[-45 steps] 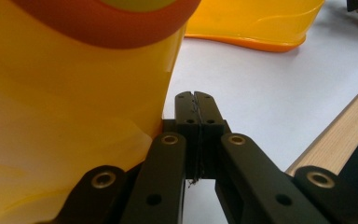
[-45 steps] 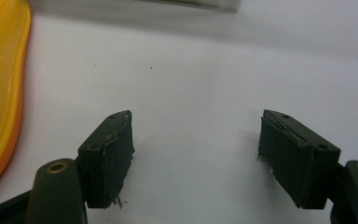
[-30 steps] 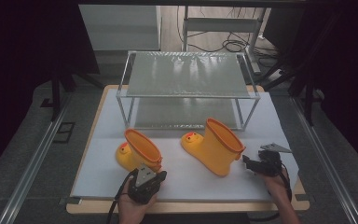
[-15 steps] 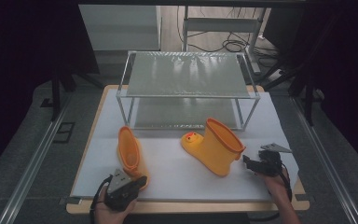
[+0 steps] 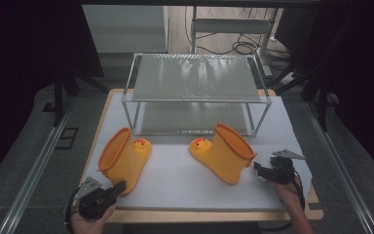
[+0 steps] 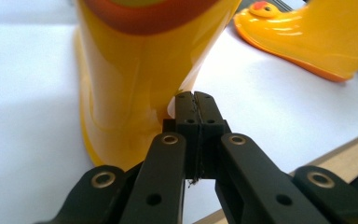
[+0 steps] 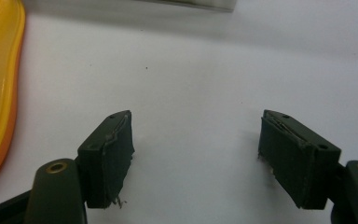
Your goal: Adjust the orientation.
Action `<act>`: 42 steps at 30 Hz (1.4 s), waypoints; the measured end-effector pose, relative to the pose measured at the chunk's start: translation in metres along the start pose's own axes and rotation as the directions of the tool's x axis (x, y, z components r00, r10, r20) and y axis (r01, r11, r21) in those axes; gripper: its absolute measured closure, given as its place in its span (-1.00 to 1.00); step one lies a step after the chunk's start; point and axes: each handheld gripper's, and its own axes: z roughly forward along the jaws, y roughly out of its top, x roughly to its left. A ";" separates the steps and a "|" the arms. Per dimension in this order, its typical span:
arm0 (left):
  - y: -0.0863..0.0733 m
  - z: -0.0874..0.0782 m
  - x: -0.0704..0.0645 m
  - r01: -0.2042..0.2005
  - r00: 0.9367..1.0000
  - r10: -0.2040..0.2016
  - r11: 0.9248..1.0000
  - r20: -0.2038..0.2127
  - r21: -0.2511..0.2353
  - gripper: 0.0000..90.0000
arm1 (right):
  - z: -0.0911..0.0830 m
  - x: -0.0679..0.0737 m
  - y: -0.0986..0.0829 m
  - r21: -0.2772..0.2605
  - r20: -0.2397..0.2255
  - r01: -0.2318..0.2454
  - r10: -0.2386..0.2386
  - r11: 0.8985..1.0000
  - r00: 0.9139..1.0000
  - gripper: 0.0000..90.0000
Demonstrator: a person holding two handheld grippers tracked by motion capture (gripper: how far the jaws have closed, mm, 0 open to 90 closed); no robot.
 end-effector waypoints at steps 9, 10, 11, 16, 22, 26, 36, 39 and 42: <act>0.005 0.004 0.015 0.021 1.000 -0.021 1.000 0.017 0.013 1.00 | 0.000 0.000 0.000 0.001 0.003 0.003 -0.003 1.000 1.000 -0.42; 0.004 0.004 0.015 0.013 1.000 -0.013 1.000 0.026 0.018 0.98 | 0.000 0.000 0.000 0.001 0.002 0.002 -0.002 1.000 1.000 -0.42; 0.003 0.004 0.014 0.011 0.999 -0.012 1.000 0.036 0.019 0.90 | 0.000 0.000 0.000 0.001 -0.001 -0.001 0.001 1.000 1.000 -0.42; -0.002 -0.009 0.018 0.001 0.997 -0.001 1.000 0.077 -0.001 0.65 | 0.000 -0.001 0.000 -0.001 -0.003 -0.006 0.006 1.000 1.000 -0.41; -0.004 -0.040 0.045 0.022 0.999 -0.020 0.999 0.035 -0.049 0.28 | 0.000 0.000 0.000 -0.001 0.000 -0.004 0.004 1.000 1.000 -0.41; 0.003 -0.040 0.062 0.052 0.999 -0.052 0.998 0.004 -0.031 0.21 | 0.001 -0.001 0.001 -0.001 0.006 0.000 0.000 1.000 1.000 -0.41; 0.034 -0.004 0.078 0.015 1.000 -0.015 1.000 -0.025 0.014 0.19 | -0.002 -0.003 0.001 -0.002 -0.001 -0.012 0.012 1.000 1.000 -0.31; 0.039 0.000 0.081 0.010 1.000 -0.010 1.000 -0.026 0.022 0.19 | -0.008 -0.005 0.003 -0.028 -0.041 -0.013 0.012 1.000 0.999 -0.02; 0.041 0.001 0.082 0.011 1.000 -0.010 1.000 -0.026 0.020 0.19 | -0.009 -0.005 0.004 -0.030 -0.074 -0.001 -0.001 1.000 0.997 0.13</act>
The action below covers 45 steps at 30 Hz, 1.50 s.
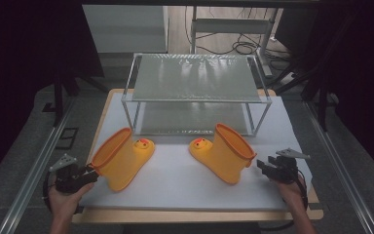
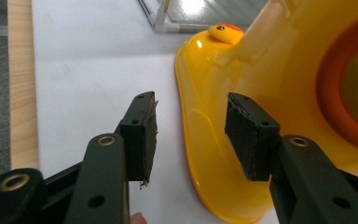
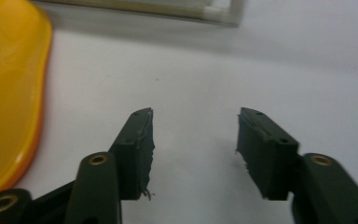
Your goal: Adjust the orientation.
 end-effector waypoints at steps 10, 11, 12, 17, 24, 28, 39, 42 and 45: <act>0.000 0.003 0.000 -0.013 1.000 0.013 1.000 -0.010 0.007 0.16 | -0.004 0.015 0.006 -0.017 -0.090 0.122 -0.123 0.992 0.988 0.86; 0.000 0.004 0.001 -0.012 1.000 0.012 1.000 -0.011 0.008 0.16 | -0.004 0.016 0.006 -0.015 -0.106 0.131 -0.132 0.991 0.986 0.90; 0.000 0.004 0.001 -0.009 1.000 0.009 1.000 -0.012 0.008 0.14 | -0.004 0.019 0.006 -0.018 -0.140 0.148 -0.149 0.989 0.979 0.96; 0.001 0.005 0.002 -0.006 1.000 0.006 1.000 -0.019 0.010 0.08 | -0.001 0.029 0.007 -0.018 -0.186 0.209 -0.209 0.978 0.960 0.99; 0.001 0.005 0.003 0.002 1.000 -0.002 1.000 -0.013 0.011 0.05 | 0.004 0.042 0.007 -0.018 -0.226 0.268 -0.265 0.963 0.937 0.99; 0.002 0.005 0.004 0.008 1.000 -0.008 1.000 -0.008 0.007 0.05 | 0.004 0.042 0.007 -0.015 -0.229 0.271 -0.267 0.963 0.936 0.98; 0.002 0.005 0.004 0.010 1.000 -0.010 1.000 -0.010 0.009 0.04 | 0.005 0.041 0.006 -0.013 -0.226 0.270 -0.266 0.963 0.937 0.94; 0.003 0.005 0.004 0.010 1.000 -0.010 1.000 -0.010 0.009 0.04 | 0.005 0.041 0.006 -0.012 -0.222 0.269 -0.265 0.963 0.938 0.91; 0.003 0.005 0.004 0.010 1.000 -0.010 1.000 -0.011 0.009 0.04 | 0.005 0.041 0.006 -0.011 -0.225 0.268 -0.264 0.963 0.938 0.91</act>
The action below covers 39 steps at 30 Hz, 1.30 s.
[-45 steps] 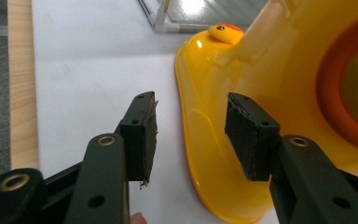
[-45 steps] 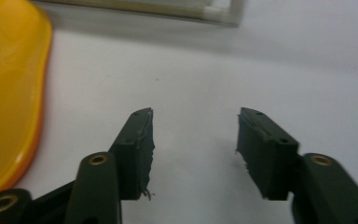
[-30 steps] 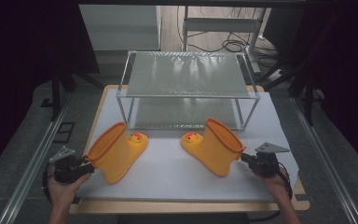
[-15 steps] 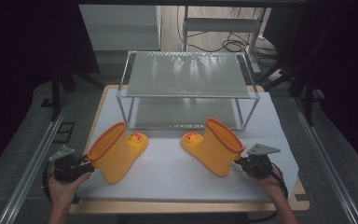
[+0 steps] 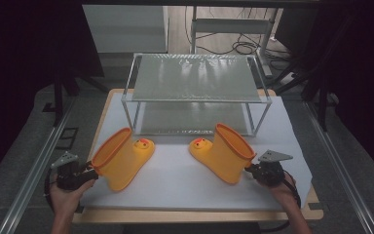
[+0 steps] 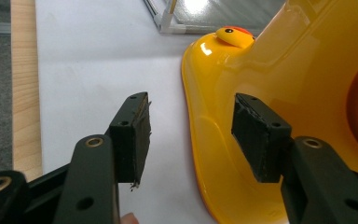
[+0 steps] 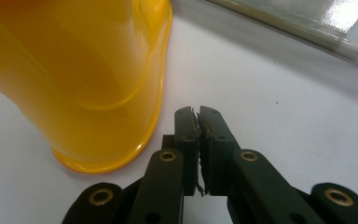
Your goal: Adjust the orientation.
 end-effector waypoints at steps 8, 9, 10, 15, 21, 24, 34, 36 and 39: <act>0.001 0.000 0.000 0.001 1.000 -0.001 1.000 0.000 -0.001 0.04 | 0.001 0.004 0.001 -0.003 -0.032 0.022 -0.022 1.000 0.999 0.99; 0.000 0.000 0.000 0.001 1.000 -0.001 1.000 0.000 -0.001 0.04 | 0.002 0.008 0.002 0.000 -0.048 0.048 -0.048 0.999 0.998 0.99; 0.000 0.000 0.000 0.001 1.000 -0.001 1.000 0.001 -0.002 0.04 | 0.003 0.010 0.003 0.003 -0.056 0.060 -0.060 0.998 0.997 0.99; 0.001 0.000 0.000 0.001 1.000 -0.001 1.000 0.002 -0.002 0.04 | 0.004 0.012 0.003 0.007 -0.052 0.057 -0.057 0.998 0.997 1.00; 0.001 0.001 0.000 0.001 1.000 -0.001 1.000 0.002 -0.002 0.04 | 0.003 0.015 0.003 0.007 -0.067 0.078 -0.077 0.997 0.995 1.00; 0.001 0.001 0.000 0.001 1.000 -0.001 1.000 0.001 -0.001 0.04 | 0.003 0.017 0.003 0.006 -0.080 0.089 -0.088 0.996 0.993 1.00; 0.002 0.003 0.003 0.009 1.000 -0.009 1.000 0.018 -0.005 0.04 | 0.007 0.035 0.008 -0.019 -0.155 0.151 -0.152 0.988 0.976 1.00; 0.002 0.003 0.003 0.011 1.000 -0.011 1.000 0.021 -0.007 0.04 | 0.008 0.038 0.009 -0.015 -0.164 0.147 -0.148 0.989 0.975 1.00; 0.003 0.003 0.003 0.008 1.000 -0.008 1.000 0.021 -0.007 0.04 | 0.011 0.042 0.010 -0.022 -0.179 0.152 -0.154 0.988 0.972 1.00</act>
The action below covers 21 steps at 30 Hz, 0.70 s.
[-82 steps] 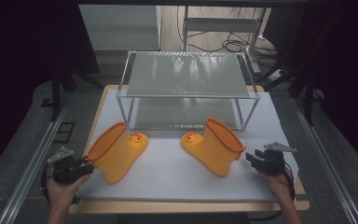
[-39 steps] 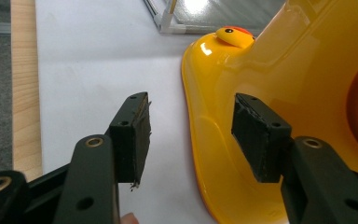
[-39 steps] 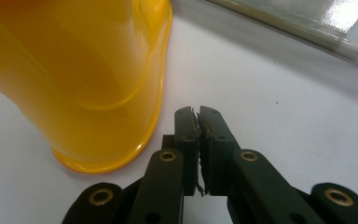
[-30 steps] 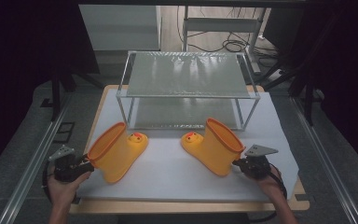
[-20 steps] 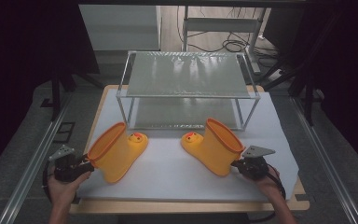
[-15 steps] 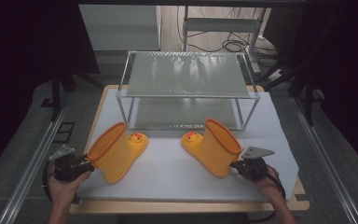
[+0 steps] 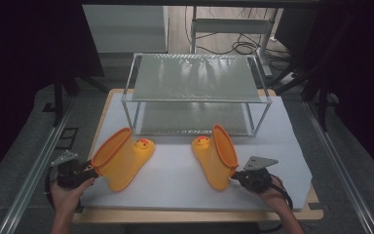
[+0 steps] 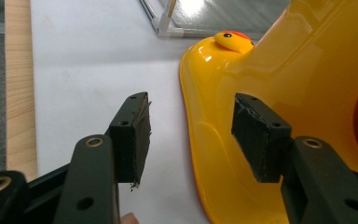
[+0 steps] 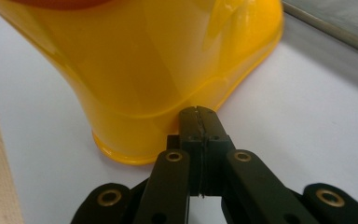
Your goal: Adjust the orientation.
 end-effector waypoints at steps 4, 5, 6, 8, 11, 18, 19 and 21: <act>0.000 -0.001 0.000 0.002 1.000 -0.002 1.000 0.001 -0.001 0.04 | 0.002 0.003 0.002 0.002 -0.003 0.009 -0.009 1.000 1.000 1.00; 0.000 -0.001 0.000 0.003 1.000 -0.003 1.000 0.001 -0.002 0.04 | 0.003 0.004 0.003 0.001 -0.008 0.008 -0.008 1.000 1.000 1.00; 0.000 -0.001 0.000 0.003 1.000 -0.003 1.000 0.001 -0.003 0.04 | 0.004 0.004 0.003 0.001 -0.013 0.008 -0.008 1.000 1.000 1.00; 0.000 -0.001 0.000 0.003 1.000 -0.003 1.000 0.000 -0.003 0.04 | 0.006 0.006 0.004 -0.001 -0.021 0.010 -0.010 1.000 1.000 1.00; 0.000 0.000 0.000 0.001 1.000 -0.001 1.000 0.000 0.000 0.04 | 0.010 0.010 0.006 -0.003 -0.030 0.020 -0.020 1.000 0.999 1.00; 0.000 -0.003 0.001 0.007 1.000 -0.007 1.000 -0.004 -0.008 0.04 | 0.018 0.019 0.012 -0.007 -0.060 0.040 -0.040 0.999 0.997 1.00; 0.000 -0.003 0.001 0.007 1.000 -0.007 1.000 -0.005 -0.007 0.04 | 0.020 0.021 0.013 -0.006 -0.064 0.043 -0.043 0.999 0.997 1.00; 0.000 -0.003 0.000 0.006 1.000 -0.006 1.000 -0.004 -0.006 0.04 | 0.023 0.025 0.016 -0.006 -0.073 0.047 -0.047 0.999 0.996 1.00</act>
